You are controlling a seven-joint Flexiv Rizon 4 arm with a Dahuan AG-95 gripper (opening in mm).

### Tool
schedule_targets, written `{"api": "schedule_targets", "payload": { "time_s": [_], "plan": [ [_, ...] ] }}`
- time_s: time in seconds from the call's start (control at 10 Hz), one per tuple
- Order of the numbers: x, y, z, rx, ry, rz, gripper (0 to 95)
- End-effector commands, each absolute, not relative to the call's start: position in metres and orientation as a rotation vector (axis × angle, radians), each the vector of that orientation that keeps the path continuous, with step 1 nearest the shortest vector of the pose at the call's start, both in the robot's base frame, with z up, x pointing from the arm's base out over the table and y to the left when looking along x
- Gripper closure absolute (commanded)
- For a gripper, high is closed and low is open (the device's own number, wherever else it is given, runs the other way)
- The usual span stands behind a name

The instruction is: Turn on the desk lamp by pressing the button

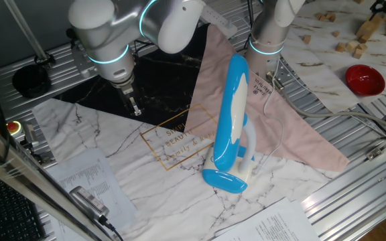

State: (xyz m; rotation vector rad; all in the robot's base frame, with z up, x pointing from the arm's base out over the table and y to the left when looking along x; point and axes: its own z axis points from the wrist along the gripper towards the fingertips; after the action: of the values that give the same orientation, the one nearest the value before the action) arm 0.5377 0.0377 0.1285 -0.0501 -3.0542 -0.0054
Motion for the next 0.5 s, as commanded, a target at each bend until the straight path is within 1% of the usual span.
{"api": "schedule_targets", "payload": {
  "time_s": [0.1,0.5],
  "plan": [
    [0.5352,0.0367,0.1275,-0.005,-3.056,-0.010,95.0],
    [0.5351,0.0367,0.1275,-0.004,-3.054,-0.013,95.0]
  ]
}}
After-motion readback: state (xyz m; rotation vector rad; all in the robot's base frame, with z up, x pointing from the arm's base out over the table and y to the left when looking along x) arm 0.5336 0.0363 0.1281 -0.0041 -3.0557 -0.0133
